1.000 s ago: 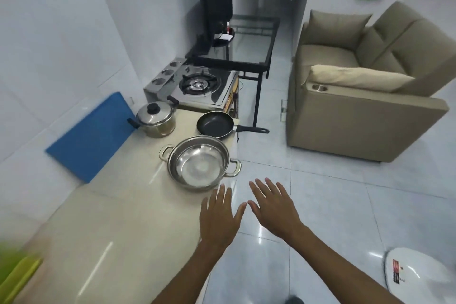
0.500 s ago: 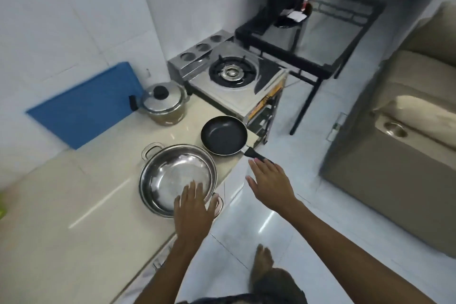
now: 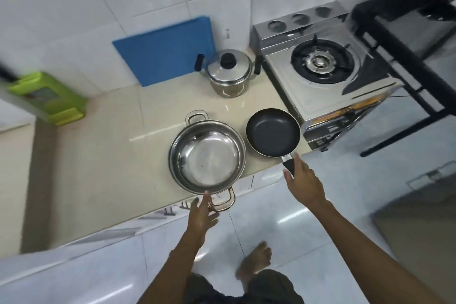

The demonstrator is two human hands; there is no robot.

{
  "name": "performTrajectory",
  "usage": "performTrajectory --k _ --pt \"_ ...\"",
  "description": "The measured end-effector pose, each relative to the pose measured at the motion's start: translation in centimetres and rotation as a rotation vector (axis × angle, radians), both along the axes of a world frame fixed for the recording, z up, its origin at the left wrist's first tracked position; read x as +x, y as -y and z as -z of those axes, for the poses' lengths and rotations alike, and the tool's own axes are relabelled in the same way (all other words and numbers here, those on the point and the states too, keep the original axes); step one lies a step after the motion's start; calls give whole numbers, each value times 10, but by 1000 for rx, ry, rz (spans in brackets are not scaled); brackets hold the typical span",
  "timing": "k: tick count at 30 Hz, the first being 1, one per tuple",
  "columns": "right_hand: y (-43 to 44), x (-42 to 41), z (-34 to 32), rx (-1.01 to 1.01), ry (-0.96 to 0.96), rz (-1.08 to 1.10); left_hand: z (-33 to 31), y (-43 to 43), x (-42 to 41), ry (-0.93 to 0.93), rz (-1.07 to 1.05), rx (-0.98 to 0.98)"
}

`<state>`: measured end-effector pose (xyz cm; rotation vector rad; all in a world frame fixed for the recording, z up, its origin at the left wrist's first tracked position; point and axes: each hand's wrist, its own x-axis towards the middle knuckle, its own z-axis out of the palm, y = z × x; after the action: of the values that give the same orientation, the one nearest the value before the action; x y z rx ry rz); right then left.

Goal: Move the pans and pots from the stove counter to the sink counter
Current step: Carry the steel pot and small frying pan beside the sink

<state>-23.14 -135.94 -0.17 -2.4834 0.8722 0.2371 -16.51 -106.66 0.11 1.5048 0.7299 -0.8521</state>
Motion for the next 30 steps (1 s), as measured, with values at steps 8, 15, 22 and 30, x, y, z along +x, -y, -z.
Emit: performTrajectory --k 8,15,22,30 --pt "13 14 39 249 3 165 25 24 -11 -65 -443 -368" --pt "-8 8 34 306 182 261 20 28 -1 -3 -471 -323" --pt "-50 0 -2 158 217 224 -3 -27 24 5 -501 -265" --pt "-168 39 -48 115 377 136 -33 -164 50 73 -547 -283"
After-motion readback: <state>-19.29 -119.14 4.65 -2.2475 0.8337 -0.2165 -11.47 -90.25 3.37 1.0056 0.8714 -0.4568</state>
